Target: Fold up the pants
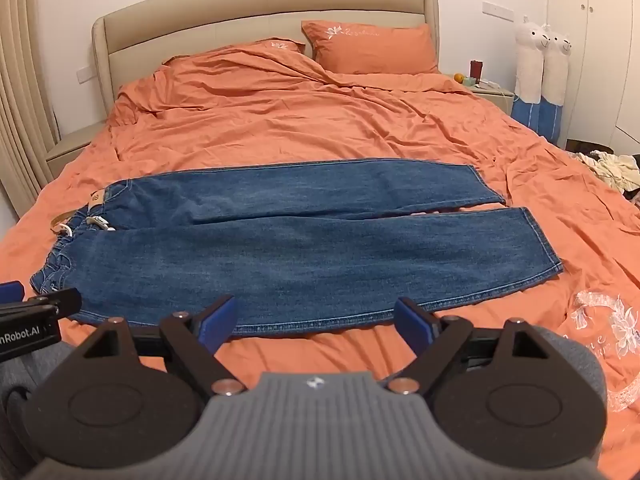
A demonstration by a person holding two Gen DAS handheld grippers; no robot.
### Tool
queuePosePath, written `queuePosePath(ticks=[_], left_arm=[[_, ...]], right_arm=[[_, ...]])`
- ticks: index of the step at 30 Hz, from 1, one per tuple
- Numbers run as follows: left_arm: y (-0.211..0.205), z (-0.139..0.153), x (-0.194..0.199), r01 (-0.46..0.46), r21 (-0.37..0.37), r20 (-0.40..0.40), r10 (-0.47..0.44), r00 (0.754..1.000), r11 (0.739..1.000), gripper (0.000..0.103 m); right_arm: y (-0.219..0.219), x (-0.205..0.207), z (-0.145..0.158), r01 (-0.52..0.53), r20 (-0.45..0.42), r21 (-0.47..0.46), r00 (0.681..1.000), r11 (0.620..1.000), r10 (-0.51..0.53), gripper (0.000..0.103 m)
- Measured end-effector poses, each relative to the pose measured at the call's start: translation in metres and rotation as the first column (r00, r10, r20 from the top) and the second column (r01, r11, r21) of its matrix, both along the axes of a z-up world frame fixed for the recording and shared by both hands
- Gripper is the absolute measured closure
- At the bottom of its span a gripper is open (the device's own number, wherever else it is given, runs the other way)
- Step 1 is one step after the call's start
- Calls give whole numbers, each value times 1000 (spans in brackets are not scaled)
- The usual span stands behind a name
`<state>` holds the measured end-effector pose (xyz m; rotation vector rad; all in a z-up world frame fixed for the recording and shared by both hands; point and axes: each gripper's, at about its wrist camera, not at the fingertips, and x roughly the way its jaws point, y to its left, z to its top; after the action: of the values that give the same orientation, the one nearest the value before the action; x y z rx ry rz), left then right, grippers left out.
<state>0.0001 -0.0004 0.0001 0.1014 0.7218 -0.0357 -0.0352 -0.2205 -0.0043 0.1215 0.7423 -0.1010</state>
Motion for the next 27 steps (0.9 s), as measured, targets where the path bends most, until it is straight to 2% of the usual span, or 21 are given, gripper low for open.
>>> queuePosePath(ticks=[5, 27], left_arm=[[3, 0, -2, 2, -18, 2, -2, 1000, 1000, 14], [-3, 4, 0, 0, -2, 4, 0, 1000, 1000, 13]], right_arm=[[0, 0, 0, 0, -5, 1, 1000, 1000, 0, 21], [2, 1, -6, 0, -13, -5, 1000, 1000, -1, 21]])
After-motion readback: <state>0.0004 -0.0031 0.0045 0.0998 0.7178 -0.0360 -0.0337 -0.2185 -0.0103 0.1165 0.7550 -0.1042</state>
